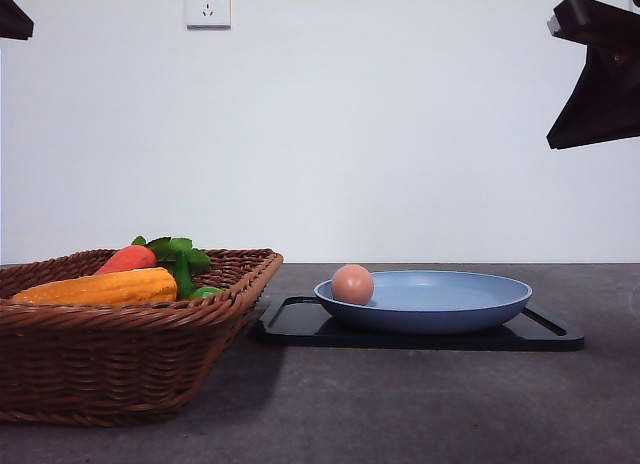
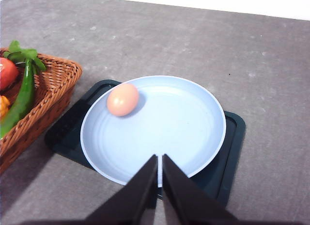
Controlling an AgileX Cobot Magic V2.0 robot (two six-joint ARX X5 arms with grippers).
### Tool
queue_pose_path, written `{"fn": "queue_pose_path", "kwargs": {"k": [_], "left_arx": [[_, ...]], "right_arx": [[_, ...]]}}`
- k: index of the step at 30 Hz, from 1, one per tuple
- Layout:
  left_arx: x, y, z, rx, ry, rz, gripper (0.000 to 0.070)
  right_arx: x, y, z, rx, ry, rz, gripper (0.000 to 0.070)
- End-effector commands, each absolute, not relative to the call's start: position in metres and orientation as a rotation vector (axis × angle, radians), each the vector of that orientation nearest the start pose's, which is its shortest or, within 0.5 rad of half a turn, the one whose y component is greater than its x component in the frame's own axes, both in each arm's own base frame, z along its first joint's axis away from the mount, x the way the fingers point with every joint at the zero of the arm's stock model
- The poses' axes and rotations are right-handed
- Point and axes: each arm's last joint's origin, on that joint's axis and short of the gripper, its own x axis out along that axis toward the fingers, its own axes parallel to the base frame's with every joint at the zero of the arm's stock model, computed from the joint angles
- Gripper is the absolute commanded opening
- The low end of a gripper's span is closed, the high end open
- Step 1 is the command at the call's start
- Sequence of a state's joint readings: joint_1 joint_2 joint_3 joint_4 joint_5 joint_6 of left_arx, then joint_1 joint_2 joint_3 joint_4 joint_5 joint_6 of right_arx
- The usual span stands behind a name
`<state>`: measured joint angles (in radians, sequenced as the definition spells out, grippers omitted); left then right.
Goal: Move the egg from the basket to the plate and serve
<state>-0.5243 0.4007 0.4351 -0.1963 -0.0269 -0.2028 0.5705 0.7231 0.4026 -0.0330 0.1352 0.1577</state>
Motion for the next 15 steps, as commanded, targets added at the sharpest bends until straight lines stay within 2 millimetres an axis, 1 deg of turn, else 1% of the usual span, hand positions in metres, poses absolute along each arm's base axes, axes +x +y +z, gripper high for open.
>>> {"fn": "queue_pose_path", "kwargs": {"k": [1,6,10,13,15], "left_arx": [[0.099,-0.058,0.262,-0.164,0.197,-0.486,0.0000],[0.077,-0.040,0.265,-0.054,0.102,-0.436,0.0000],[0.062,-0.026,0.261,-0.009,0.029,-0.357,0.0000],[0.059,-0.019,0.253,0.044,-0.013,-0.258,0.0000],[0.061,-0.016,0.244,0.060,-0.015,-0.196,0.0000]], "right_arx": [[0.141,0.087,0.227,0.044,0.358,0.405,0.0000],[0.141,0.087,0.227,0.044,0.359,0.405,0.0000],[0.141,0.087,0.227,0.044,0.358,0.405,0.0000],[0.141,0.087,0.227,0.044,0.358,0.405,0.0000],[0.141,0.087,0.227,0.044,0.358,0.405,0.0000]]}}
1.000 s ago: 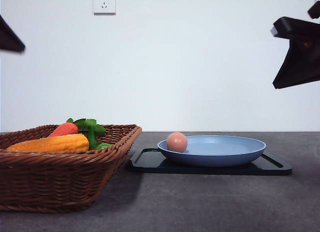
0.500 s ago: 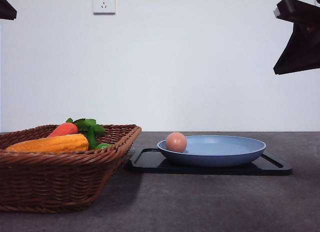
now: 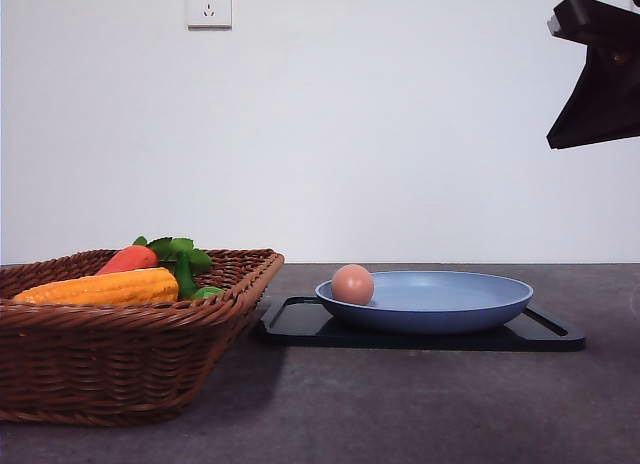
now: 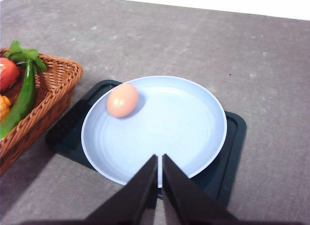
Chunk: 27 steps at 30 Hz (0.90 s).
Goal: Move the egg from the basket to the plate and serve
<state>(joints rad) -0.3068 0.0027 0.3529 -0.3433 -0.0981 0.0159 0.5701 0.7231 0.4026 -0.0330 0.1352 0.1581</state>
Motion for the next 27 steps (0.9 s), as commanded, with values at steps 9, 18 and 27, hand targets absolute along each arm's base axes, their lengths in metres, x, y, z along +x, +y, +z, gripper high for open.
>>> {"fn": "queue_pose_path", "kwargs": {"k": [9,18,27], "left_arx": [[0.086,-0.006,0.183,0.007,0.150,-0.009,0.0000],[0.093,-0.004,0.151,-0.046,0.224,0.033,0.0000],[0.096,-0.004,0.149,-0.050,0.177,0.033,0.0000]], "right_arx": [[0.140,0.087,0.227,0.044,0.359,0.405,0.0000],[0.140,0.087,0.227,0.044,0.359,0.405,0.0000],[0.141,0.087,0.227,0.044,0.358,0.405,0.0000]]}}
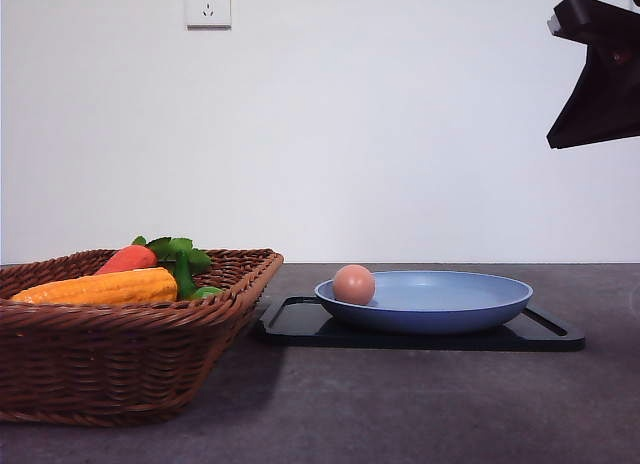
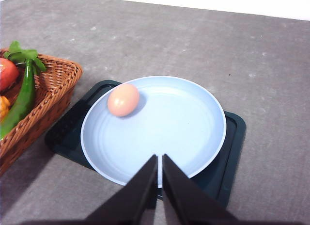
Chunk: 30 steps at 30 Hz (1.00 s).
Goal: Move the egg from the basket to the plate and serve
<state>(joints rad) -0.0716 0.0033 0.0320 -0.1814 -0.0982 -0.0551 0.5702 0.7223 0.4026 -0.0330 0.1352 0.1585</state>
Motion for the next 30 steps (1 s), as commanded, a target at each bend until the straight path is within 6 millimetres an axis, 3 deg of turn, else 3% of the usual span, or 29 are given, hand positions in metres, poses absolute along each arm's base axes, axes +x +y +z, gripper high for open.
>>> {"fn": "queue_pose_path", "kwargs": {"k": [1,23,30], "left_arx": [[0.096,-0.004,0.149,-0.051,0.165,0.032,0.0000],[0.096,-0.004,0.149,-0.052,0.156,0.032,0.0000],[0.096,-0.004,0.149,-0.052,0.155,0.032,0.0000]], "right_arx": [[0.141,0.087,0.227,0.044,0.358,0.406,0.0000],[0.139,0.086,0.227,0.044,0.356,0.407,0.0000],[0.112,0.055,0.250,-0.022,0.109,0.271,0.0000]]}}
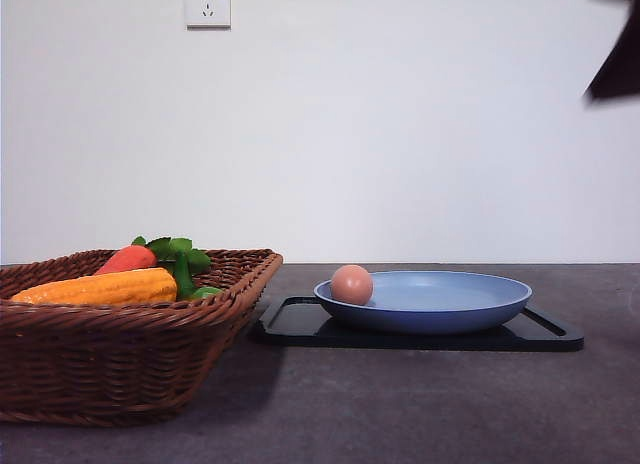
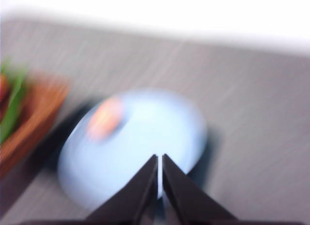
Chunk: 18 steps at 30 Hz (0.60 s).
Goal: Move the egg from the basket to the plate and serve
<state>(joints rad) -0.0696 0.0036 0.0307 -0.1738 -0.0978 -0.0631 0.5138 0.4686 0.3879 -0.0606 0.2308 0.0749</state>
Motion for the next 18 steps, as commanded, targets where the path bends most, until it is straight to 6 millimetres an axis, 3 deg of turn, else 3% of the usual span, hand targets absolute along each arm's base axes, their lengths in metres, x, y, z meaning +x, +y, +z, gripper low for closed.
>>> {"fn": "queue_pose_path", "kwargs": {"k": [1,5,10,18], "left_arx": [[0.096,-0.004,0.149,-0.052,0.156,0.032,0.0000],[0.096,-0.004,0.149,-0.052,0.156,0.032,0.0000],[0.096,-0.004,0.149,-0.052,0.156,0.032,0.0000],[0.096,-0.004,0.149,-0.052,0.156,0.032,0.0000]], "right_arx": [[0.108,0.049,0.253,-0.010,0.069,0.248,0.0000],[0.094,0.027,0.253,0.028,-0.046,0.117,0.0000],[0.087,0.008,0.233,0.034,-0.093,-0.027,0.0000],[0.091,0.000,0.193,0.033,-0.036,0.025,0.0000]]}}
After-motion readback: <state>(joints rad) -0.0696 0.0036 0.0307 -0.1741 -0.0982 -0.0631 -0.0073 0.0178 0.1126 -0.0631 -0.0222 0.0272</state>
